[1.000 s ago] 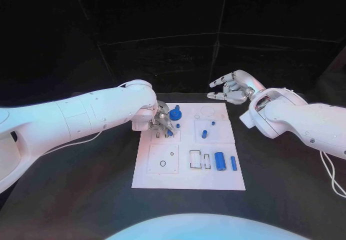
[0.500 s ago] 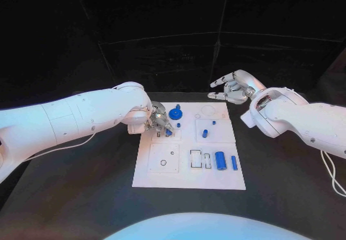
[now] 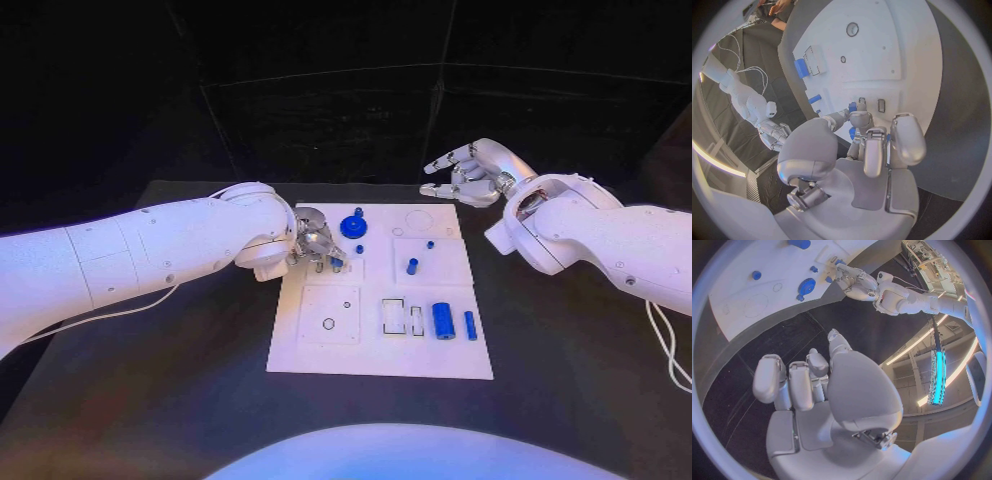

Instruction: Assemble the parts on the task board

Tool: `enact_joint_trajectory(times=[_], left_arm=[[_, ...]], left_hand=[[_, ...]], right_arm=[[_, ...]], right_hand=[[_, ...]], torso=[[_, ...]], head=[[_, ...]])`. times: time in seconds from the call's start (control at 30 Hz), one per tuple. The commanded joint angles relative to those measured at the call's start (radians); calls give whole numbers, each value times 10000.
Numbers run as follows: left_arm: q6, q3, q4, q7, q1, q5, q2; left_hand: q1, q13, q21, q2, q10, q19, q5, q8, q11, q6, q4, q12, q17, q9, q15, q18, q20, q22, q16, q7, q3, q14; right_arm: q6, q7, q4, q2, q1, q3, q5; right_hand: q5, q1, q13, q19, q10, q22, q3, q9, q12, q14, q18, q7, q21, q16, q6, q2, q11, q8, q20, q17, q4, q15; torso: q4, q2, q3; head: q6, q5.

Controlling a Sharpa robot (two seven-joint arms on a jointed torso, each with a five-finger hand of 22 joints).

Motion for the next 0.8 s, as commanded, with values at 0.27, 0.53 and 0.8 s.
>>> enact_joint_trajectory(times=[0.27,0.53,0.8], left_arm=[[-909,3,53,5,-163,-663,-48],[-216,3,-27,-336,-193,-681,66],[308,3,-86,-544,-198,-684,113]], left_hand=[[-46,13,65,-21,73,56,13,71,-18,48,-1095,84,2634,29,-65,-81,-27,3,30,-61,1252,1038],[-59,-34,34,-28,56,42,12,85,-21,51,-1069,59,2634,38,-67,-71,-29,-49,30,-66,1261,1038],[-45,-106,19,-24,21,35,12,97,-25,46,-1069,12,2634,47,-69,-67,-31,-73,30,-72,1279,1038]], right_arm=[[45,19,24,-1,21,8,-46],[58,22,9,24,21,8,-46],[66,22,-7,38,21,8,-46]], right_hand=[[48,6,-8,-51,-12,-16,-56,4,-29,401,170,2,-41,-37,54,115,-56,59,-12,-11,2,-96],[48,6,-8,-51,-12,-16,-56,4,-29,401,170,2,-41,-37,54,115,-56,59,-12,-11,2,-96],[48,6,-8,-51,-12,-16,-56,4,-29,401,170,2,-41,-37,54,115,-56,59,-12,-11,2,-96]], torso=[[-25,15,1],[-32,18,-2],[-25,13,-7]], head=[[28,18],[9,33],[-68,40]])
